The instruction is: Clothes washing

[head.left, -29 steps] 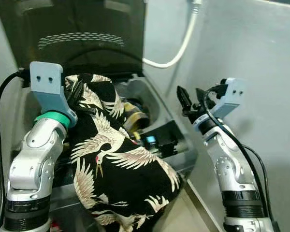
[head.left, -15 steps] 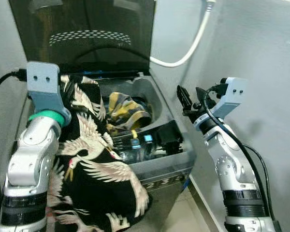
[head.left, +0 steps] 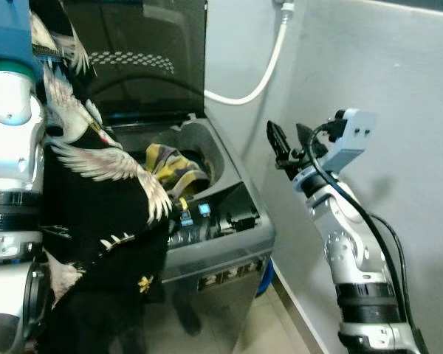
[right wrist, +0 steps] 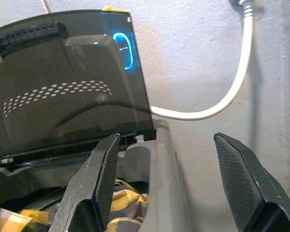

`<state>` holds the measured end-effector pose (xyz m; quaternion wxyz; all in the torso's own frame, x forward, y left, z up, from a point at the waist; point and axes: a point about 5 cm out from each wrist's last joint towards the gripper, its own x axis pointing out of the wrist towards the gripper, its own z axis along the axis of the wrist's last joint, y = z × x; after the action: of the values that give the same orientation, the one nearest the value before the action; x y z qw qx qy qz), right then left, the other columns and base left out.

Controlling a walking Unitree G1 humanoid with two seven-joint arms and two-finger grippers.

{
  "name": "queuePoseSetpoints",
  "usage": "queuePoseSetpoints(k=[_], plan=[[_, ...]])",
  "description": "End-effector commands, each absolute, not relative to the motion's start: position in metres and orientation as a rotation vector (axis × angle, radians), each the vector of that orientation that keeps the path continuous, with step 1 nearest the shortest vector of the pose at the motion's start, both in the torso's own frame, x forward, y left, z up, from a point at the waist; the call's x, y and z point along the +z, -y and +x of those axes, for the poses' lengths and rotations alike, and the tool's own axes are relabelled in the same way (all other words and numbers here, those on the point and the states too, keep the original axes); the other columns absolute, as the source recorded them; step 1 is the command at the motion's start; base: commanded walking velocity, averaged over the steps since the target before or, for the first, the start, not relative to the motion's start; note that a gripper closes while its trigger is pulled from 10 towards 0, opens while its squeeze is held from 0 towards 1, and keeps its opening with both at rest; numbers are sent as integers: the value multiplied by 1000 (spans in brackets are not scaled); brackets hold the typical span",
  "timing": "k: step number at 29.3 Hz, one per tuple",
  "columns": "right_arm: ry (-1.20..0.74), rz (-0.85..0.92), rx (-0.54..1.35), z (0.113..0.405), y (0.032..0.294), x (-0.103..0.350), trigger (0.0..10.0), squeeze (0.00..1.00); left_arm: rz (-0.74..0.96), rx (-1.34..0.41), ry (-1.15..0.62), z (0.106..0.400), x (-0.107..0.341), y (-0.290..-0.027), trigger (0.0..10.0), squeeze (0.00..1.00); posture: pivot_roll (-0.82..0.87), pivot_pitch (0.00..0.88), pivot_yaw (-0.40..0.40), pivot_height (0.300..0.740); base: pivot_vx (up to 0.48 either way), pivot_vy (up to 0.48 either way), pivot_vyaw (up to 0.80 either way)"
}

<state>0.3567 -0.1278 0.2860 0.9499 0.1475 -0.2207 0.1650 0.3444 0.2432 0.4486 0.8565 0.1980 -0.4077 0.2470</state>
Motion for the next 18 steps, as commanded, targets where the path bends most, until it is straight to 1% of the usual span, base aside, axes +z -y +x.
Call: queuePoseSetpoints(k=[1,2,4,5,7,8,9,10,12,13,14,15,16,17,18], plan=[[472,311,324,357,130,290,10000,0,491,464,947,344,470,-227,10000,0,27,38,-21,740,0,0,0],[472,311,324,357,130,290,10000,0,491,464,947,344,470,-227,10000,0,27,38,-21,740,0,0,0],[482,311,318,355,131,291,10000,0,511,398,1021,340,485,-213,10000,0,22,38,-14,740,0,0,0],[482,311,318,355,131,291,10000,0,511,398,1021,340,485,-213,10000,0,22,38,-14,740,0,0,0],[496,317,306,354,134,292,10000,0,500,315,1141,332,500,-195,10000,0,21,39,-10,740,0,0,0],[496,317,306,354,134,292,10000,0,500,315,1141,332,500,-195,10000,0,21,39,-10,740,0,0,0],[501,320,301,353,135,292,10000,0,495,292,1181,330,504,-190,10000,0,21,39,-10,740,0,0,0],[504,323,299,353,135,292,10000,0,501,261,1189,331,505,-184,10000,0,25,39,-8,740,0,0,0],[504,324,298,353,136,292,10000,0,506,244,1185,332,504,-182,10000,0,25,39,-8,740,0,0,0],[503,323,301,354,135,291,10000,0,488,147,1076,346,494,-178,10000,0,26,39,-7,740,0,0,0],[499,319,304,354,134,291,10000,0,490,60,914,364,475,-174,10000,0,26,40,-5,740,0,0,0],[499,319,304,354,134,291,10000,0,490,60,914,364,475,-174,10000,0,26,40,-5,740,0,0,0],[495,313,309,354,133,290,10000,0,499,-16,745,380,454,-170,10000,0,26,40,-5,740,0,0,0],[488,305,317,354,132,288,10000,0,585,-111,529,398,418,-166,10000,0,30,40,-5,740,0,0,0],[488,305,317,354,132,288,10000,0,585,-111,529,398,418,-166,10000,0,30,40,-5,740,0,0,0]])
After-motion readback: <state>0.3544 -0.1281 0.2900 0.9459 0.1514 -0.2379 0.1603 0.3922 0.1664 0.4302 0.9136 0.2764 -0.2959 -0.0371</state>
